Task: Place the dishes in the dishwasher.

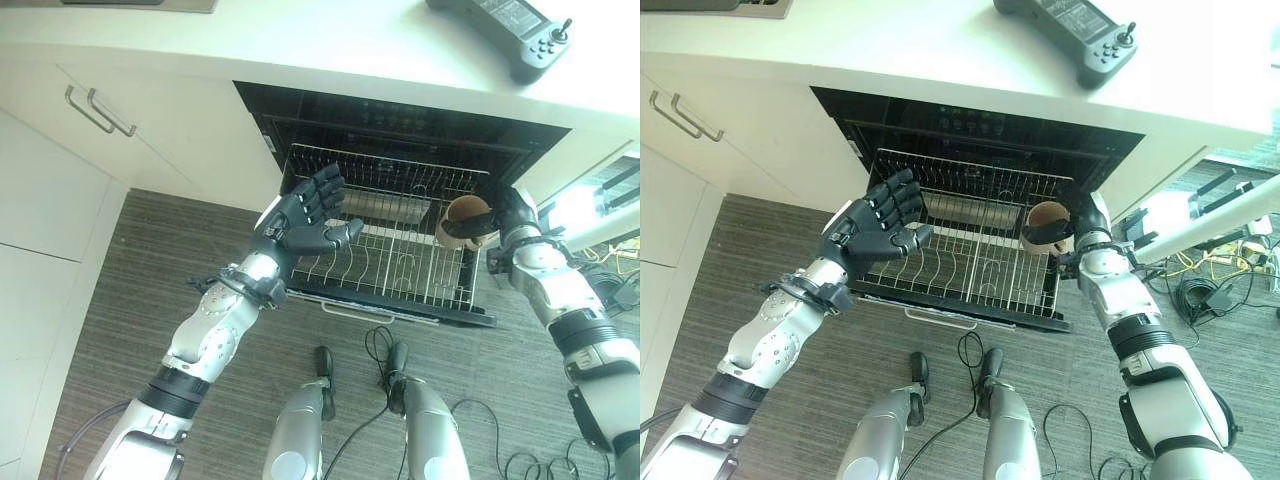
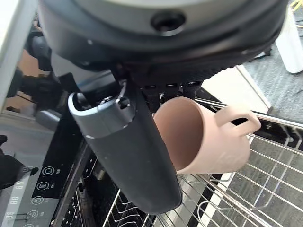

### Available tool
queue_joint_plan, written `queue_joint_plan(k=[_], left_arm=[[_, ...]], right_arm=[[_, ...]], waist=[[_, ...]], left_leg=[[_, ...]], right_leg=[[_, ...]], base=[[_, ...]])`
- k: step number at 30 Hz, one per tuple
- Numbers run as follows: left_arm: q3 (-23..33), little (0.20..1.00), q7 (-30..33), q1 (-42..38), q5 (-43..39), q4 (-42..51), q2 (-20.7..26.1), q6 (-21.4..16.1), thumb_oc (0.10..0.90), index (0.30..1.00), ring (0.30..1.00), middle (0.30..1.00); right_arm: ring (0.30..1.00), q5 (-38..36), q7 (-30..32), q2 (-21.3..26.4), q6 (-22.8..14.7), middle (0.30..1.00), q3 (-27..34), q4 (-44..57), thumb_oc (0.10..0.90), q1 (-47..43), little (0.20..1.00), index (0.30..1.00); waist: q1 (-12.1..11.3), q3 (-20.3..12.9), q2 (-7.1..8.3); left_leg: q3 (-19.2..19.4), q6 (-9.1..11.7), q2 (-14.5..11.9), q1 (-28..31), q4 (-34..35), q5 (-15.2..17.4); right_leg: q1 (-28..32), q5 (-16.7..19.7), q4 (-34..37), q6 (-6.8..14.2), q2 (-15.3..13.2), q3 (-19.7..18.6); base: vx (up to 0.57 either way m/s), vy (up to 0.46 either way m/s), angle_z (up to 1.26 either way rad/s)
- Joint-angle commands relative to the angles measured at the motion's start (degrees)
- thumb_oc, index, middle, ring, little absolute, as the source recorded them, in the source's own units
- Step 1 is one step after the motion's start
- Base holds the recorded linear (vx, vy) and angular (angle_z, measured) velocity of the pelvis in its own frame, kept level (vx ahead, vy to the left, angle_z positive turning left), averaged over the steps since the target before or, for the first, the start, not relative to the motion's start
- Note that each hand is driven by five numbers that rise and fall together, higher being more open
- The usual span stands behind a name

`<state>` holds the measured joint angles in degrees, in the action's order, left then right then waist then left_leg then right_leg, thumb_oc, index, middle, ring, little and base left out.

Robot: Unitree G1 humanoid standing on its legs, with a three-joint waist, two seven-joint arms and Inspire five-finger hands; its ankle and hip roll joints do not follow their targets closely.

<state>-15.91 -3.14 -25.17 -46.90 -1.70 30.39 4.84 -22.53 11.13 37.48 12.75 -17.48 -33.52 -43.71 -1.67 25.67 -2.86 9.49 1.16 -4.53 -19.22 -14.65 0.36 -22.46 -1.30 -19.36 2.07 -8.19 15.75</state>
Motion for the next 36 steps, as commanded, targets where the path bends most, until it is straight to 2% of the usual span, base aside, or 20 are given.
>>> queue_joint_plan(k=[1, 6, 7, 10, 14, 16, 18, 24, 25, 27, 31, 32, 33, 35, 36], left_arm=[[0.9, 0.9, -1.4, -0.1, -0.7, 7.9, 0.8, -6.4, 0.8, 0.9, 0.9, 0.9], [2.0, 0.9, -0.6, 2.0, 0.0, 9.5, 0.7, -7.2, 0.8, 0.9, 0.9, 0.9], [2.5, 0.9, 0.0, 3.2, 0.8, 10.2, 0.2, -7.6, 0.8, 0.9, 0.9, 0.9], [3.6, 0.9, 0.5, 4.9, 1.9, 11.2, -0.3, -7.9, 0.8, 0.9, 0.9, 0.9], [4.9, 0.9, 1.1, 6.6, 2.8, 12.2, -0.7, -8.7, 0.8, 0.9, 0.9, 0.9], [6.1, 0.9, 1.4, 8.5, 3.7, 13.4, -1.4, -9.9, 0.8, 0.9, 0.9, 0.9], [7.2, 0.9, 1.1, 10.9, 4.9, 14.8, -2.4, -12.0, 0.8, 0.9, 0.9, 0.9], [12.3, 0.9, -0.7, 18.1, 7.8, 18.1, -4.8, -17.1, 0.8, 0.9, 0.9, 0.9], [14.4, 0.9, -0.1, 19.5, 8.3, 18.8, -5.1, -19.1, 0.8, 0.9, 0.9, 0.9], [16.8, 0.9, -0.3, 21.0, 9.9, 19.7, -5.7, -20.7, 0.8, 0.9, 0.9, 0.9], [19.7, 0.9, -3.5, 23.3, 10.5, 21.7, -6.0, -19.9, 0.8, 0.9, 0.9, 0.9], [19.6, 0.9, -5.0, 24.3, 9.6, 21.7, -5.4, -17.4, 0.8, 0.9, 0.9, 0.9], [19.6, 0.9, -5.2, 24.5, 9.5, 21.7, -5.4, -17.3, 0.8, 0.9, 0.9, 0.9], [19.8, 0.9, -5.2, 25.4, 10.1, 21.2, -4.8, -16.9, 0.8, 0.9, 0.9, 0.9], [19.8, 0.9, -4.7, 25.2, 10.4, 21.1, -4.4, -16.9, 0.8, 0.9, 0.9, 0.9]], right_arm=[[0.9, 2.2, 2.2, 4.6, -5.7, 0.9, 0.5, 6.2, 0.8, -3.8, 0.9, 0.9], [0.9, 3.9, 3.8, 4.7, -6.1, 0.9, 3.2, 14.1, 0.8, -1.2, 0.9, 0.9], [0.9, 5.0, 4.3, 3.6, -5.3, 0.9, 5.3, 19.8, 0.8, 1.7, 0.9, 0.9], [0.9, 3.9, 3.5, 1.8, -5.5, 0.9, 8.0, 26.7, 0.8, 7.1, 0.9, 0.9], [0.9, 1.9, 1.9, -0.9, -6.6, 0.9, 10.3, 31.5, 0.8, 12.9, 0.9, 0.9], [0.9, -0.7, 0.5, -3.3, -7.7, 0.9, 12.0, 35.0, 0.8, 17.6, 0.9, 0.9], [0.9, -3.7, -0.8, -5.9, -11.1, 0.9, 14.4, 38.5, 0.8, 23.0, 0.9, 0.9], [0.9, -4.7, -8.6, -9.6, -14.4, 0.9, 19.2, 46.2, 0.8, 35.1, 0.9, 0.9], [0.9, -6.4, -9.9, -10.6, -15.8, 0.9, 20.7, 47.8, 0.8, 37.3, 0.9, 0.9], [0.9, -6.5, -10.8, -12.1, -18.5, 0.9, 22.5, 50.4, 0.8, 39.8, 0.9, 0.9], [0.9, -6.1, -10.9, -14.0, -21.6, 0.9, 25.4, 54.8, 0.8, 43.8, 0.9, 0.9], [0.9, -6.6, -10.3, -14.6, -22.7, 0.9, 26.0, 56.9, 0.8, 45.7, 0.9, 0.9], [0.9, -6.5, -10.3, -14.7, -22.9, 0.9, 26.1, 57.1, 0.8, 45.9, 0.9, 0.9], [0.9, -6.4, -12.0, -15.2, -22.9, 0.9, 25.5, 57.7, 0.8, 45.9, 0.9, 0.9], [0.9, -6.3, -12.3, -15.0, -22.7, 0.9, 25.1, 57.6, 0.8, 45.4, 0.9, 0.9]], waist=[[0.6, -3.8, 0.15], [1.2, -4.0, 0.28], [1.8, -4.1, 0.49], [2.6, -4.6, 0.93], [3.3, -5.3, 1.4], [3.8, -6.0, 1.76], [4.1, -7.1, 2.11], [4.5, -10.4, 3.03], [4.5, -11.4, 3.42], [4.4, -12.8, 3.81], [4.4, -14.8, 4.35], [5.3, -15.6, 4.34], [5.3, -15.7, 4.32], [5.4, -15.8, 3.44], [5.7, -15.8, 2.96]], left_leg=[[-2.2, 3.8, -2.9, 0.7, -2.5, 5.2], [-1.9, 3.7, -3.0, 0.9, -2.5, 5.4], [-1.7, 3.6, -3.0, 1.1, -2.5, 5.5], [-1.3, 3.4, -3.3, 1.5, -2.5, 5.7], [-0.6, 3.4, -3.6, 2.1, -2.5, 5.8], [-0.1, 3.4, -3.9, 2.7, -2.5, 5.9], [0.3, 3.4, -4.1, 3.5, -2.5, 6.0], [1.2, 3.2, -4.2, 5.8, -2.5, 6.5], [1.4, 3.0, -3.9, 6.6, -2.5, 6.9], [1.5, 2.5, -3.1, 7.8, -2.5, 7.7], [1.6, 0.8, -0.9, 9.9, -2.5, 9.5], [1.1, -0.3, 0.5, 10.9, -2.5, 10.5], [1.0, -0.4, 0.5, 11.0, -2.5, 10.5], [2.3, -1.0, -0.1, 12.6, -2.5, 11.2], [2.6, -1.2, -0.4, 12.7, -2.5, 10.9]], right_leg=[[3.9, -2.8, 2.2, 3.4, -3.3, -2.8], [3.9, -2.8, 2.2, 3.4, -3.0, -3.2], [4.0, -2.9, 2.2, 3.4, -2.9, -3.4], [4.3, -3.0, 2.2, 3.4, -2.6, -3.5], [4.7, -3.3, 2.2, 3.3, -2.4, -3.5], [5.3, -3.5, 2.2, 3.2, -2.2, -3.5], [6.1, -3.8, 2.2, 3.1, -2.1, -3.4], [8.4, -4.1, 2.2, 3.6, -2.2, -3.5], [9.1, -4.1, 2.2, 4.0, -2.5, -3.6], [10.2, -3.8, 2.2, 4.9, -3.3, -3.9], [12.1, -2.6, 2.2, 7.2, -5.1, -5.0], [13.3, 0.8, 2.2, 7.7, -5.2, -6.3], [13.4, 1.1, 2.2, 7.8, -5.2, -6.3], [15.9, 3.9, 2.2, 8.1, -4.3, -2.6], [16.1, 3.9, 2.2, 7.8, -2.6, -2.2]], base=[[0.0, 0.0, 0.0], [0.0, 0.0, 0.0], [0.0, 0.0, 0.0], [0.0, 0.003, -0.01], [0.02, 0.006, -0.03], [0.06, 0.013, -0.01], [0.09, 0.017, -0.06], [0.13, 0.042, -0.03], [0.14, 0.106, -0.04], [0.19, 0.18, -0.02], [0.22, 0.242, 0.01], [0.17, 0.22, -0.08], [0.18, 0.235, -0.15], [0.11, 0.187, -0.14], [0.07, 0.15, -0.4]])
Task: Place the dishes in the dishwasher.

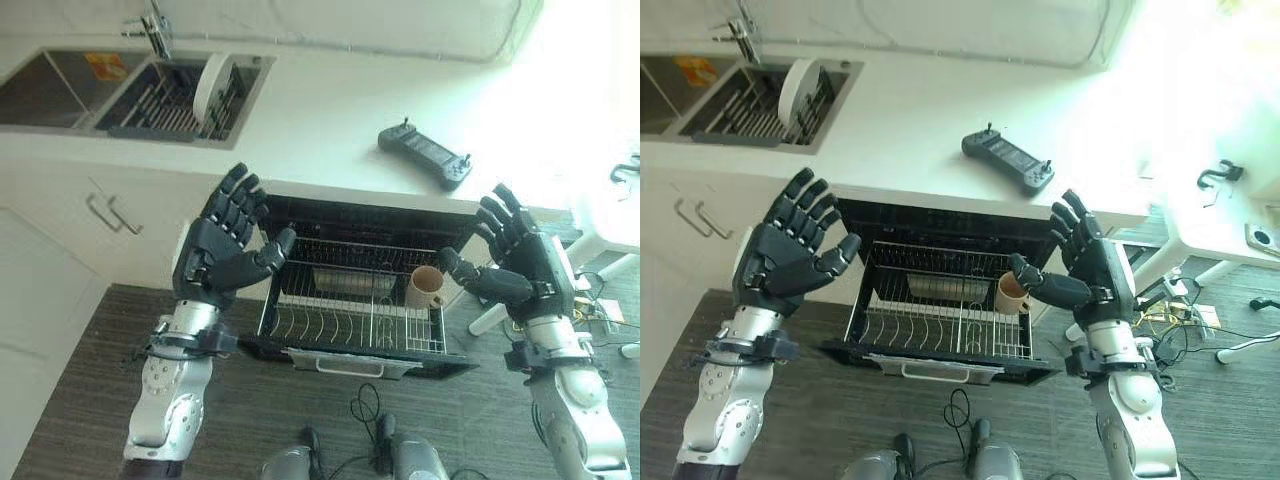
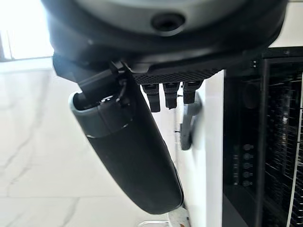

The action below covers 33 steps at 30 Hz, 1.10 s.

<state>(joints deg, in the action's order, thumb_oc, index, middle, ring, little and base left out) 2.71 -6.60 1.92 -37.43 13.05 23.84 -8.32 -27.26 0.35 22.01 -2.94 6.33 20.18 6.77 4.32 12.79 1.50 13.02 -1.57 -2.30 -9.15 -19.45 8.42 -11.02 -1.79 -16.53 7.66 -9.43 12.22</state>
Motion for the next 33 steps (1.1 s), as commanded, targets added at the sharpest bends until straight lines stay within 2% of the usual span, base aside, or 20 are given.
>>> queue_joint_plan(k=[1, 2, 3, 5, 7, 9, 10, 11, 12, 14, 16, 18, 20, 21, 22, 23, 26, 27, 30, 33], left_arm=[[0.9, 0.9, -1.1, -2.3, 0.6, 5.9, 2.8, -3.9, 0.8, 0.9, 0.9, 0.9], [0.5, 0.9, -1.0, -3.0, -0.1, 5.3, 3.4, -4.0, 0.8, 0.9, 0.9, 0.9], [-0.1, 0.9, -1.1, -3.8, -1.0, 4.1, 3.0, -3.9, 0.8, 0.9, 0.9, 0.9], [-0.3, 0.9, -1.2, -3.9, -0.1, 4.0, 2.1, -3.6, 0.8, 0.9, 0.9, 0.9], [0.0, 0.9, -3.5, -2.0, -1.2, 3.8, 1.3, -3.8, 0.8, 0.9, 0.9, 0.9], [-0.1, 0.9, -5.0, -2.0, -2.4, 4.0, 1.3, -3.4, 0.8, 0.9, 0.9, 0.9], [-0.6, 0.9, -5.5, -1.8, -1.6, 4.6, 1.1, -3.5, 0.8, 0.9, 0.9, 0.9], [-1.3, 0.9, -4.5, -1.5, -1.0, 5.5, 1.3, -3.4, 0.8, 0.9, 0.9, 0.9], [-1.5, 0.9, -3.3, -1.7, -1.4, 5.5, 1.7, -3.7, 0.8, 0.9, 0.9, 0.9], [-0.9, 0.9, -0.7, -1.4, -3.2, 5.7, 2.3, -5.0, 0.8, 0.9, 0.9, 0.9], [-0.3, 0.9, 0.1, -0.9, -3.7, 5.9, 2.2, -5.6, 0.8, 0.9, 0.9, 0.9], [0.3, 0.9, -0.4, 0.7, -3.4, 5.3, 0.8, -6.9, 0.8, 0.9, 0.9, 0.9], [0.3, 0.9, -1.2, 1.4, -2.8, 5.0, 0.6, -7.7, 0.8, 0.9, 0.9, 0.9], [0.7, 0.9, -2.2, 1.7, -4.4, 4.4, 0.9, -8.7, 0.8, 0.9, 0.9, 0.9], [0.8, 0.9, -2.4, 1.8, -4.6, 4.4, 0.9, -8.8, 0.8, 0.9, 0.9, 0.9], [1.3, 0.9, -2.7, 1.9, -5.9, 4.2, 1.2, -9.0, 0.8, 0.9, 0.9, 0.9], [1.2, 0.9, -3.5, 1.0, -6.7, 4.5, 1.4, -7.4, 0.8, 0.9, 0.9, 0.9], [0.6, 0.9, -4.0, 0.2, -6.7, 4.3, 1.9, -6.9, 0.8, 0.9, 0.9, 0.9], [0.6, 0.9, -4.1, -0.8, -6.2, 3.7, 2.5, -6.0, 0.8, 0.9, 0.9, 0.9], [1.4, 0.9, -4.9, -1.3, -6.3, 3.7, 2.7, -4.4, 0.8, 0.9, 0.9, 0.9]], right_arm=[[0.9, -1.1, -1.1, 0.9, -7.0, 0.9, 1.0, 3.7, 0.8, -5.6, 0.9, 0.9], [0.9, -0.8, -0.5, 1.7, -6.9, 0.9, 1.1, 3.5, 0.8, -5.9, 0.9, 0.9], [0.9, -1.5, 0.0, 2.3, -8.0, 0.9, 1.8, 2.7, 0.8, -5.6, 0.9, 0.9], [0.9, -1.2, -0.2, 2.0, -9.3, 0.9, 2.6, 2.6, 0.8, -4.7, 0.9, 0.9], [0.9, -3.1, 0.5, 3.8, -8.7, 0.9, 5.3, 3.2, 0.8, -2.4, 0.9, 0.9], [0.9, -2.5, 1.6, 4.9, -8.4, 0.9, 5.9, 2.9, 0.8, -2.9, 0.9, 0.9], [0.9, -2.1, 2.3, 5.3, -8.4, 0.9, 6.3, 3.2, 0.8, -2.8, 0.9, 0.9], [0.9, -1.0, 3.9, 6.5, -7.8, 0.9, 6.9, 3.9, 0.8, -3.2, 0.9, 0.9], [0.9, -0.8, 4.7, 7.3, -6.9, 0.9, 6.7, 3.9, 0.8, -4.3, 0.9, 0.9], [0.9, -1.6, 4.7, 8.6, -5.1, 0.9, 6.0, 3.6, 0.8, -7.1, 0.9, 0.9], [0.9, -1.5, 3.7, 8.8, -5.3, 0.9, 5.9, 3.5, 0.8, -6.9, 0.9, 0.9], [0.9, -1.9, 1.6, 11.1, -6.7, 0.9, 7.8, 2.6, 0.8, -6.1, 0.9, 0.9], [0.9, -2.6, 1.7, 11.9, -6.7, 0.9, 8.5, 2.5, 0.8, -6.5, 0.9, 0.9], [0.9, -2.6, 2.3, 12.6, -6.4, 0.9, 9.2, 2.6, 0.8, -7.3, 0.9, 0.9], [0.9, -2.5, 2.4, 12.6, -6.5, 0.9, 9.2, 2.6, 0.8, -7.4, 0.9, 0.9], [0.9, -2.3, 2.5, 12.5, -6.6, 0.9, 9.3, 2.8, 0.8, -8.1, 0.9, 0.9], [0.9, -1.8, 4.1, 12.0, -7.8, 0.9, 9.5, 3.5, 0.8, -8.6, 0.9, 0.9], [0.9, -1.6, 5.5, 11.4, -8.8, 0.9, 9.9, 4.1, 0.8, -8.0, 0.9, 0.9], [0.9, -0.9, 6.4, 9.2, -9.4, 0.9, 9.9, 4.4, 0.8, -6.5, 0.9, 0.9], [0.9, 0.4, 5.3, 6.5, -8.9, 0.9, 8.7, 4.1, 0.8, -5.8, 0.9, 0.9]], waist=[[0.2, -2.9, -1.87], [1.2, -2.8, -2.45], [2.1, -3.6, -2.0], [1.8, -3.9, -1.47], [1.9, -4.2, -1.38], [1.7, -4.0, -1.61], [1.4, -4.0, -1.53], [1.3, -3.8, -1.04], [1.3, -3.8, -0.7], [1.3, -4.8, -0.48], [1.3, -5.4, -0.78], [1.5, -6.8, -1.51], [1.7, -7.0, -2.13], [2.0, -7.1, -3.21], [2.1, -7.1, -3.28], [2.2, -6.7, -3.86], [2.1, -6.2, -4.03], [1.9, -5.9, -4.0], [1.2, -5.7, -3.58], [-0.6, -5.9, -3.9]], left_leg=[[-1.0, 1.4, -2.7, 2.8, 2.3, 2.9], [-1.7, 1.2, -2.6, 3.3, 2.3, 3.2], [-3.9, 1.4, -0.2, 3.7, 2.3, 3.1], [-4.5, 1.1, 1.6, 4.2, 2.3, 3.4], [-5.9, 0.7, 3.3, 5.7, 2.3, 3.2], [-4.0, 1.8, 3.1, 7.8, 2.3, 2.3], [-3.8, 2.7, 3.2, 8.4, 2.3, -0.2], [-1.9, 5.0, 0.8, 8.5, 2.3, -5.4], [-0.7, 5.8, -1.6, 7.8, 2.3, -6.6], [-1.3, 6.0, -6.6, 6.0, 2.3, -5.5], [-3.1, 6.8, -8.8, 4.7, 2.3, -7.1], [-9.1, 8.8, -14.2, 1.9, 2.3, -10.5], [-9.4, 9.4, -15.7, 2.0, 2.3, -10.6], [-9.5, 9.9, -16.6, 2.7, 2.3, -8.9], [-9.5, 9.9, -16.5, 2.8, 2.3, -8.5], [-9.8, 9.6, -15.5, 3.9, 2.3, -5.7], [-8.8, 8.7, -13.3, 5.0, 2.3, -1.8], [-9.8, 7.6, -10.5, 5.5, 2.3, -0.6], [-10.9, 4.9, -5.4, 5.5, 2.3, 1.0], [-9.0, 2.9, -2.8, 5.0, 2.3, 1.9]], right_leg=[[4.9, 3.5, -0.7, 1.8, 1.7, 0.3], [5.5, 2.9, -0.7, 0.6, 6.7, -2.9], [5.2, 3.3, -0.7, -0.8, 11.9, -4.9], [4.4, 2.8, -0.7, -1.3, 10.4, -0.5], [4.8, 1.9, -0.7, -2.6, 10.6, 0.0], [6.2, -2.3, -0.7, -4.5, 10.2, 1.0], [7.0, -4.6, -0.7, -5.6, 9.8, 0.8], [7.5, -5.9, -0.7, -6.4, 8.4, 0.9], [7.6, -6.1, -0.7, -6.5, 7.6, 0.6], [7.3, -6.6, -0.7, -6.3, 6.7, -1.3], [7.1, -7.0, -0.7, -6.5, 7.1, -2.7], [6.6, -8.0, -0.7, -6.4, 6.1, -5.8], [6.5, -8.2, -0.7, -6.2, 5.4, -5.9], [6.3, -7.9, -0.7, -5.3, 3.8, -6.0], [6.3, -7.9, -0.7, -5.1, 3.6, -6.1], [6.4, -7.1, -0.7, -3.5, 1.8, -7.4], [6.8, -5.4, -0.7, -0.7, -1.7, -8.4], [7.1, -2.4, -0.7, 0.6, -4.1, -9.5], [6.9, 6.8, -0.7, 1.4, -8.6, -9.9], [7.3, 13.6, -0.7, 1.5, -12.1, -5.0]], base=[[0.04, 0.072, -0.77], [0.1, -0.01, -0.78], [0.09, -0.048, -0.13], [0.08, -0.122, 0.43], [0.14, -0.22, 0.44], [0.09, -0.133, 0.49], [0.03, -0.015, 0.22], [0.01, 0.049, 0.08], [-0.01, 0.13, 0.21], [0.02, 0.289, 0.15], [0.06, 0.293, -0.31], [0.14, 0.574, -0.78], [0.11, 0.614, -0.86], [0.11, 0.683, -0.84], [0.12, 0.835, -0.53], [0.07, 0.532, -0.21], [0.07, 0.711, -0.07], [0.09, 0.795, 0.06], [0.07, 0.682, 0.24], [0.06, 0.546, 0.11]])
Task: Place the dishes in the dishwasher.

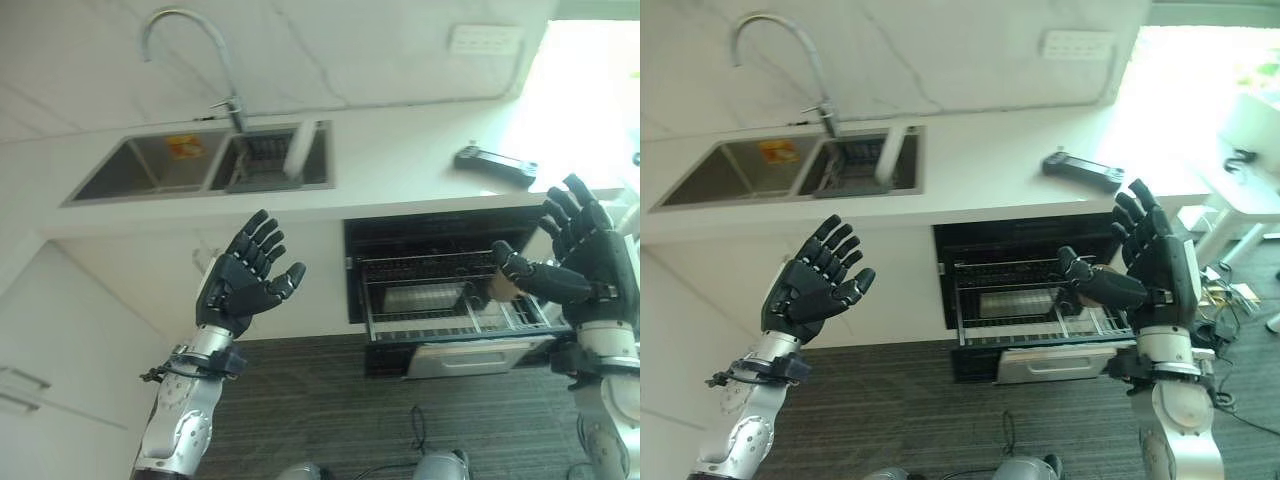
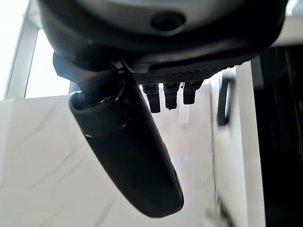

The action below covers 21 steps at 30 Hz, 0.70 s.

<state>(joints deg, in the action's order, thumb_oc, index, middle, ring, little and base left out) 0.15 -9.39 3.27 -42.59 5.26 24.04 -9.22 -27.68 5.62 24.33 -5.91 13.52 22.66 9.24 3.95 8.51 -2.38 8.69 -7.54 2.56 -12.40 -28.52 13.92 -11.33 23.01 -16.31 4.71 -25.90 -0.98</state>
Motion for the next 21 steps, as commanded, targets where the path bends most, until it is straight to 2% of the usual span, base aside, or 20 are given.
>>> queue_joint_plan(k=[1, 2, 3, 6, 8, 11, 12, 13, 16, 21], left_arm=[[4.2, 0.9, -2.3, -2.5, -0.2, 11.6, 2.5, -3.2, 0.8, 0.9, 0.9, 0.9], [4.1, 0.9, -2.2, -2.5, 0.1, 11.7, 2.4, -3.0, 0.8, 0.9, 0.9, 0.9], [3.5, 0.9, -1.8, -2.9, 1.0, 11.8, 2.4, -2.5, 0.8, 0.9, 0.9, 0.9], [2.1, 0.9, -0.8, -4.1, 2.3, 11.8, 2.6, -2.2, 0.8, 0.9, 0.9, 0.9], [1.8, 0.9, 0.7, -4.2, 2.9, 12.0, 2.0, -1.2, 0.8, 0.9, 0.9, 0.9], [1.3, 0.9, 0.3, -3.8, 2.9, 11.8, 1.0, -0.6, 0.8, 0.9, 0.9, 0.9], [1.0, 0.9, 0.0, -3.6, 4.0, 11.8, 0.7, -1.1, 0.8, 0.9, 0.9, 0.9], [0.5, 0.9, 0.3, -3.4, 6.3, 12.2, 1.2, -1.9, 0.8, 0.9, 0.9, 0.9], [0.2, 0.9, 1.4, -4.2, 6.3, 12.5, 2.1, -1.2, 0.8, 0.9, 0.9, 0.9], [-0.3, 0.9, 3.3, -4.3, 7.6, 12.5, 2.7, -0.3, 0.8, 0.9, 0.9, 0.9]], right_arm=[[0.9, 1.5, -0.3, 3.9, -5.9, 0.9, 1.0, 1.4, 0.8, -8.3, 0.9, 0.9], [0.9, 2.1, -0.4, 4.0, -5.7, 0.9, 0.6, 1.4, 0.8, -8.4, 0.9, 0.9], [0.9, 2.5, -0.3, 4.6, -5.4, 0.9, 0.2, 1.4, 0.8, -8.6, 0.9, 0.9], [0.9, 1.9, -0.6, 5.4, -5.1, 0.9, 0.2, 0.8, 0.8, -9.5, 0.9, 0.9], [0.9, 2.3, -0.5, 6.0, -5.4, 0.9, 0.8, 0.8, 0.8, -8.8, 0.9, 0.9], [0.9, 1.4, -0.6, 6.1, -6.1, 0.9, 1.5, 0.9, 0.8, -7.2, 0.9, 0.9], [0.9, 0.9, -0.6, 5.9, -6.5, 0.9, 1.6, 1.0, 0.8, -6.9, 0.9, 0.9], [0.9, 0.0, -0.8, 5.8, -6.7, 0.9, 1.6, 0.6, 0.8, -7.2, 0.9, 0.9], [0.9, -0.3, -0.3, 6.4, -6.5, 0.9, 1.1, 0.0, 0.8, -8.4, 0.9, 0.9], [0.9, 0.1, 0.0, 6.4, -6.3, 0.9, -0.8, -0.2, 0.8, -9.8, 0.9, 0.9]], waist=[[-0.8, -1.8, -0.22], [-0.9, -1.9, -0.3], [-0.9, -2.2, 0.07], [-0.9, -2.3, 1.48], [-0.1, -2.3, 2.66], [0.5, -2.6, 3.48], [0.9, -2.6, 3.66], [0.8, -2.6, 3.4], [0.3, -3.2, 3.4], [-0.2, -4.6, 3.45]], left_leg=[[-3.4, 8.4, -7.6, 8.1, 11.3, -3.4], [-3.0, 8.2, -7.7, 8.0, 11.3, -3.2], [-2.1, 7.8, -7.4, 7.6, 11.3, -3.0], [-1.3, 7.1, -5.6, 7.2, 11.3, -2.7], [-1.8, 6.7, -3.7, 7.2, 11.3, -2.8], [-2.6, 6.6, -2.3, 7.2, 11.3, -2.5], [-2.7, 6.4, -2.0, 7.3, 11.3, -2.1], [-2.9, 6.2, -1.9, 7.1, 11.3, -1.9], [-3.3, 6.2, -1.6, 6.6, 11.3, -2.2], [-1.9, 6.6, -2.0, 6.8, 11.3, -2.5]], right_leg=[[8.0, -11.8, -0.9, 4.1, 5.8, 10.6], [8.1, -13.1, -0.9, 3.7, 7.4, 11.4], [7.9, -16.5, -0.9, 2.9, 11.5, 12.7], [7.3, -21.7, -0.9, 2.0, 18.3, 14.6], [5.7, -23.9, -0.9, 1.5, 21.8, 12.3], [3.2, -25.0, -0.9, 1.2, 22.7, 10.1], [1.8, -23.5, -0.9, 1.8, 22.6, 9.4], [1.2, -24.2, -0.9, 1.5, 22.9, 9.5], [1.9, -27.2, -0.9, 0.4, 23.4, 8.9], [2.7, -29.5, -0.9, -0.7, 24.0, 7.3]], base=[[0.05, 0.462, -0.11], [0.03, 0.382, -0.21], [0.02, 0.262, -0.28], [0.02, 0.153, 0.17], [0.04, 0.069, 0.26], [0.05, -0.016, 0.22], [0.08, -0.082, 0.47], [0.07, -0.081, 0.32], [0.07, -0.102, 0.07], [0.09, -0.131, -0.09]])
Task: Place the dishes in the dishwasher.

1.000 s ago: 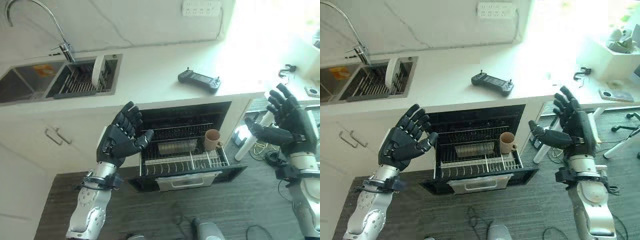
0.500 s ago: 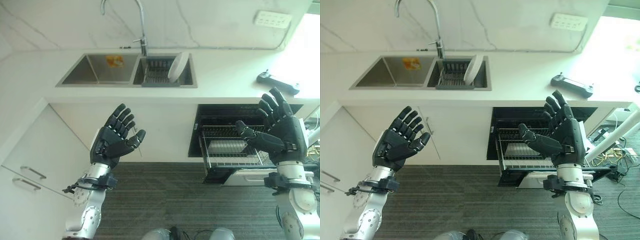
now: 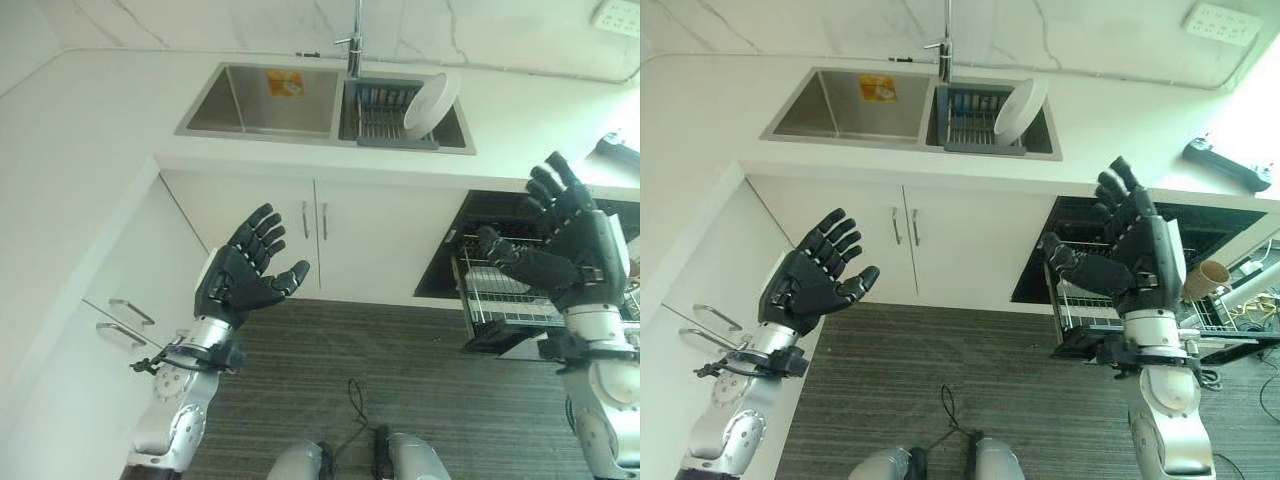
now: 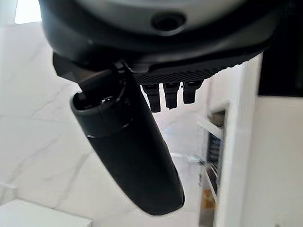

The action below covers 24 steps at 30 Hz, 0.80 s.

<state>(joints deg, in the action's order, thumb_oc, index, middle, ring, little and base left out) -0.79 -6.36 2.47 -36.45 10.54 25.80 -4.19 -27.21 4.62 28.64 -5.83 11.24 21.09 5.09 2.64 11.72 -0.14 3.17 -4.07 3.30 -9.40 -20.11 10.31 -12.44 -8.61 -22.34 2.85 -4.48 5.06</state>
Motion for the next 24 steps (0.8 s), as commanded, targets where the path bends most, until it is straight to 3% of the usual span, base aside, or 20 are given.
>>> queue_joint_plan(k=[1, 9, 12, 13, 14, 16, 18, 20, 21, 22, 24], left_arm=[[0.7, 0.9, 0.7, -3.5, 1.9, 7.1, 1.1, -5.3, 0.8, 0.9, 0.9, 0.9], [0.8, 0.9, -0.3, -2.3, 2.6, 6.9, 1.0, -7.4, 0.8, 0.9, 0.9, 0.9], [0.6, 0.9, 1.3, -2.7, 3.0, 7.5, 1.3, -12.1, 0.8, 0.9, 0.9, 0.9], [1.5, 0.9, 3.3, -2.8, 4.6, 8.7, 1.0, -16.4, 0.8, 0.9, 0.9, 0.9], [2.8, 0.9, 5.0, -3.2, 5.6, 10.2, 0.1, -19.9, 0.8, 0.9, 0.9, 0.9], [3.6, 0.9, 5.5, -3.3, 6.3, 10.9, -0.6, -21.7, 0.8, 0.9, 0.9, 0.9], [4.0, 0.9, 5.7, -4.0, 7.1, 11.1, -0.7, -21.8, 0.8, 0.9, 0.9, 0.9], [4.1, 0.9, 5.5, -3.7, 6.8, 10.6, -0.7, -21.6, 0.8, 0.9, 0.9, 0.9], [4.1, 0.9, 6.2, -3.4, 6.9, 10.5, -0.4, -21.8, 0.8, 0.9, 0.9, 0.9], [3.8, 0.9, 6.8, -3.3, 7.3, 10.2, -0.1, -21.9, 0.8, 0.9, 0.9, 0.9], [3.6, 0.9, 7.2, -2.9, 7.4, 9.6, 0.1, -22.8, 0.8, 0.9, 0.9, 0.9]], right_arm=[[0.9, -0.2, 0.9, 2.1, -6.3, 0.9, 1.2, 1.3, 0.8, -5.8, 0.9, 0.9], [0.9, -1.1, -1.3, 1.6, -5.3, 0.9, 0.5, 1.4, 0.8, -4.5, 0.9, 0.9], [0.9, -1.9, -2.0, 1.8, -5.2, 0.9, 0.3, 1.8, 0.8, -4.0, 0.9, 0.9], [0.9, -3.3, -2.3, 1.8, -4.8, 0.9, 0.3, 2.2, 0.8, -3.6, 0.9, 0.9], [0.9, -3.7, -2.8, 0.9, -4.8, 0.9, -0.6, 2.8, 0.8, -3.5, 0.9, 0.9], [0.9, -2.2, -3.4, 0.3, -5.0, 0.9, -1.0, 3.2, 0.8, -3.3, 0.9, 0.9], [0.9, -1.6, -2.8, 0.3, -4.4, 0.9, -1.5, 2.9, 0.8, -3.8, 0.9, 0.9], [0.9, -1.3, -2.8, 0.2, -4.1, 0.9, -1.9, 2.4, 0.8, -4.4, 0.9, 0.9], [0.9, -1.5, -3.4, 0.3, -4.2, 0.9, -2.1, 2.1, 0.8, -4.5, 0.9, 0.9], [0.9, -1.7, -3.6, 0.7, -4.5, 0.9, -2.3, 1.9, 0.8, -4.4, 0.9, 0.9], [0.9, -1.9, -4.3, 1.1, -4.8, 0.9, -2.1, 1.5, 0.8, -4.0, 0.9, 0.9]], waist=[[1.0, -8.0, 1.22], [2.2, -8.0, 1.11], [2.5, -7.6, 1.72], [2.4, -7.3, 2.63], [2.4, -6.2, 4.27], [2.5, -5.5, 4.36], [2.4, -4.8, 4.39], [2.0, -4.7, 3.61], [1.7, -4.5, 2.26], [1.4, -4.7, 0.68], [1.0, -5.2, -0.55]], left_leg=[[4.1, 3.3, -2.9, 3.9, 2.9, 1.1], [6.8, 4.7, -4.3, 5.7, 2.9, -0.3], [8.0, 5.8, -4.8, 7.0, 2.9, -4.7], [8.9, 7.0, -5.0, 7.8, 2.9, -9.7], [10.4, 8.6, -7.0, 4.5, -8.5, -14.5], [10.0, 8.7, -8.5, 0.5, -15.6, -14.8], [10.8, 8.4, -10.0, -1.3, -11.2, -14.7], [10.3, 8.2, -9.1, -0.6, -1.3, -15.2], [9.2, 7.8, -9.3, -2.5, 2.9, -14.0], [7.1, 8.0, -10.1, -6.0, 2.9, -12.5], [3.8, 8.7, -10.2, -9.4, 2.9, -13.2]], right_leg=[[3.9, 1.8, 5.2, 0.9, 2.8, 1.0], [4.5, 1.0, 5.2, -0.4, 4.7, -1.7], [4.9, 0.7, 5.2, -1.2, 4.7, -2.2], [5.3, 0.5, 5.2, -2.1, 4.3, -2.6], [6.0, 0.8, 5.2, -3.7, 3.9, -3.0], [6.3, 1.2, 5.2, -4.5, 4.3, -2.8], [7.2, 0.9, 5.2, -4.1, 4.5, -2.6], [8.2, 0.0, 5.2, -3.1, 4.9, -3.0], [8.5, -0.6, 5.2, -2.4, 5.8, -3.4], [8.9, -1.2, 5.2, -2.0, 7.0, -3.4], [10.3, -2.3, 5.2, -2.0, 8.2, -4.4]], base=[[0.07, -0.117, -0.16], [0.1, -0.188, -0.18], [0.07, -0.151, -0.25], [0.09, -0.306, -0.19], [0.08, -0.339, -0.17], [0.04, -0.191, 0.03], [0.09, -0.023, 0.02], [0.14, 0.139, 0.05], [0.18, 0.259, 0.12], [0.19, 0.28, 0.06], [0.18, 0.19, -0.18]])
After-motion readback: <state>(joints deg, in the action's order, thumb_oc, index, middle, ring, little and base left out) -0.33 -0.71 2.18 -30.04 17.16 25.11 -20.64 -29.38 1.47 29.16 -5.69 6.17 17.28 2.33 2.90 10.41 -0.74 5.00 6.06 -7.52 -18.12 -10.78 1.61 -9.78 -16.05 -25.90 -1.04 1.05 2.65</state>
